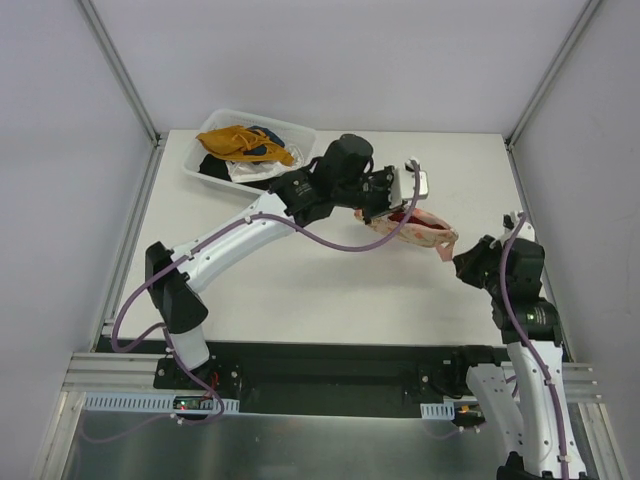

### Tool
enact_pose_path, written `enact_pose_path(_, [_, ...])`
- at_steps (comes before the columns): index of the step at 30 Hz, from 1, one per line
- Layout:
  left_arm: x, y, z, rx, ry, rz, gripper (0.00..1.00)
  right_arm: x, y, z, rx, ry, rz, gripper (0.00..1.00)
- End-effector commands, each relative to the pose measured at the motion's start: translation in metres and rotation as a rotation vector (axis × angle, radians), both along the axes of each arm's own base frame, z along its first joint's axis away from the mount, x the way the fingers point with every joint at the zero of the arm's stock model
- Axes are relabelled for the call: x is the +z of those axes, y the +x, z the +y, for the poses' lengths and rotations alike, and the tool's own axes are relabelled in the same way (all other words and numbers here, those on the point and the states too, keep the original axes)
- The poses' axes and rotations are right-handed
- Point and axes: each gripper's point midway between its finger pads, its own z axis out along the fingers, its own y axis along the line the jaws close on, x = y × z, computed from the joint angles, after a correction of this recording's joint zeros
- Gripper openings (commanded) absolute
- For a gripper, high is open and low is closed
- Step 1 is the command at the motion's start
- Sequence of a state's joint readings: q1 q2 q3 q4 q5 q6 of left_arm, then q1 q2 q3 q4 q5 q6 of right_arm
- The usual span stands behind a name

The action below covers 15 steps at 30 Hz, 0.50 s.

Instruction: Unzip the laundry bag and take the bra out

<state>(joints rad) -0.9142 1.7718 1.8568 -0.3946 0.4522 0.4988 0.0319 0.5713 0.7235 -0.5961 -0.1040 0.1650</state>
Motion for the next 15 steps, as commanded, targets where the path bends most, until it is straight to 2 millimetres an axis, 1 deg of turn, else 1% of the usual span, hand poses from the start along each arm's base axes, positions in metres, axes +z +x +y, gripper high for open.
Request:
enact_pose_path(1, [0.025,-0.009,0.016,0.018,-0.017,-0.210,0.00,0.014,-0.003,-0.020,-0.096,-0.050,-0.016,0.01])
enact_pose_path(2, [-0.010,-0.015,0.024,0.051,0.032,-0.139,0.00,0.012,-0.002,-0.019,-0.090,-0.051,-0.005,0.01])
enact_pose_path(3, [-0.023,-0.020,0.032,0.075,0.050,-0.089,0.23,0.011,-0.001,-0.017,-0.078,-0.049,0.001,0.01])
enact_pose_path(4, [-0.029,-0.026,0.042,0.110,0.053,-0.042,0.46,0.007,-0.001,-0.016,-0.071,-0.046,0.013,0.01])
enact_pose_path(5, [-0.068,-0.036,0.055,0.149,0.112,0.067,0.72,0.002,-0.001,-0.015,-0.065,-0.045,0.030,0.01])
enact_pose_path(6, [-0.083,-0.043,0.062,0.161,0.133,0.116,0.89,-0.002,-0.001,-0.014,-0.058,-0.045,0.042,0.01])
enact_pose_path(7, [-0.093,-0.049,0.067,0.167,0.143,0.148,0.95,-0.009,-0.001,-0.014,-0.053,-0.047,0.060,0.01])
enact_pose_path(8, [-0.109,-0.050,0.072,0.203,0.166,0.189,0.99,-0.014,-0.001,-0.013,-0.045,-0.049,0.069,0.02])
enact_pose_path(9, [-0.112,-0.043,0.077,0.261,0.181,0.179,0.99,-0.020,-0.001,-0.011,-0.032,-0.045,0.091,0.02])
enact_pose_path(11, [-0.105,-0.040,0.081,0.290,0.164,0.177,0.99,-0.028,-0.001,-0.009,-0.020,-0.047,0.118,0.03])
enact_pose_path(12, [-0.101,-0.041,0.079,0.286,0.153,0.178,0.99,-0.031,0.000,-0.007,-0.008,-0.040,0.133,0.03])
enact_pose_path(13, [-0.100,-0.042,0.076,0.276,0.148,0.191,0.99,-0.030,0.001,-0.005,-0.002,-0.033,0.132,0.03])
enact_pose_path(14, [-0.093,-0.044,0.068,0.261,0.129,0.206,0.99,-0.030,0.001,-0.004,0.004,-0.027,0.134,0.04])
enact_pose_path(15, [-0.094,-0.047,0.063,0.249,0.129,0.221,0.99,-0.030,0.002,-0.004,0.004,-0.025,0.133,0.05])
